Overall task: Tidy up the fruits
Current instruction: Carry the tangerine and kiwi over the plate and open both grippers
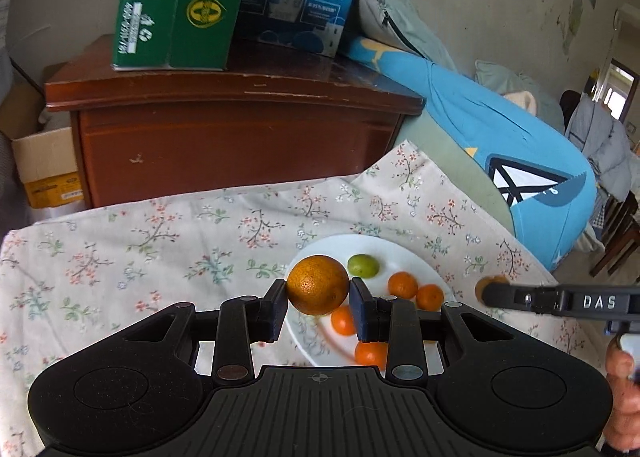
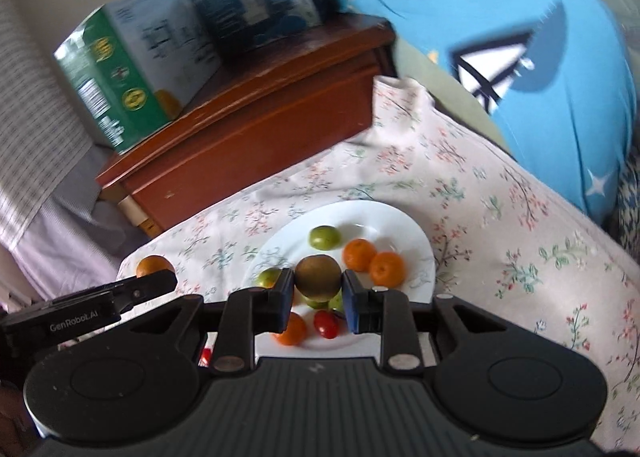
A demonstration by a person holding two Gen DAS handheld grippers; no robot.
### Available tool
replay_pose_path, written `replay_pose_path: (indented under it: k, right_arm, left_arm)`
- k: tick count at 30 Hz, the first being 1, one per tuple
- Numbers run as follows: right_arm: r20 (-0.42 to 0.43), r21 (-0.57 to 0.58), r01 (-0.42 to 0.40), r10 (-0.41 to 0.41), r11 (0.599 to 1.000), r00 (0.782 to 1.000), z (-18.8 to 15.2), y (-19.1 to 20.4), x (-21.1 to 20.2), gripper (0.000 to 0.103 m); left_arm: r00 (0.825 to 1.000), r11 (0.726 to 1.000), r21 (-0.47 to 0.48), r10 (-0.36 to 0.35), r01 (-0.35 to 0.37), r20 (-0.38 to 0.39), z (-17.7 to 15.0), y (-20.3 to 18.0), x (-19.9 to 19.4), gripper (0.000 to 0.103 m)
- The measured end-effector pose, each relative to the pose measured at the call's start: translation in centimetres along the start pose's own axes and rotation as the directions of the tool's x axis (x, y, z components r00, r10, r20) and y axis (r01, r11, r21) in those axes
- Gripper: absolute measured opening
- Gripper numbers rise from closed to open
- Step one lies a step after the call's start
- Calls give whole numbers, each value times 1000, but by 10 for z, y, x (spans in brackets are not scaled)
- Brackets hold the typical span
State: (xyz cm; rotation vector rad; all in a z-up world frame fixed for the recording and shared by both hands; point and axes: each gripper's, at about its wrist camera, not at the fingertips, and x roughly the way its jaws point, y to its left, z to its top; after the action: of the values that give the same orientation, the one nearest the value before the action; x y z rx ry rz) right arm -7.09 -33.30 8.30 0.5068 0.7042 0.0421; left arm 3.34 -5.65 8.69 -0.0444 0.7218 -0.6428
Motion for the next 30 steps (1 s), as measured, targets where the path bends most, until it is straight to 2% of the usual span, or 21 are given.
replay_pose_path:
  k: [3,12,25,26,27,28,30]
  right_arm:
    - [-27,40,0,1,999,1000,-1,-7,9,26]
    - [-45,55,-1,4,998,999,-1,-14,29,26]
    - [-56,96,-4,9,995,998,3,-20,66,27]
    - [-58,102,-3,9,995,998,3,-20,68,29]
    - [-60,115,-2,9,993,998,3,-21,69,29]
    - [-59,127,-4,12,992,998,3,-22,70,29]
    - [-52,143,-11,19,990,998,5,-23,69,29]
  left_arm:
    - [1000,1000,-6,-8,8,-20,3,-1,16,31]
    - [999,1000,1,-22,22,-45,8,-11,55,31]
    - [997,999,-10,-49,49,-67,6,-17,85,33]
    - [997,999,-13,-45,44,-69,7,-18,85,37]
    - [997,999,-17,-41,40,-66,7,-18,83,46]
    - [998,999,-22,-37,36,-52,8,-18,80,52]
    - [1000,1000,-27,-16,15,-23,11,-17,72,70]
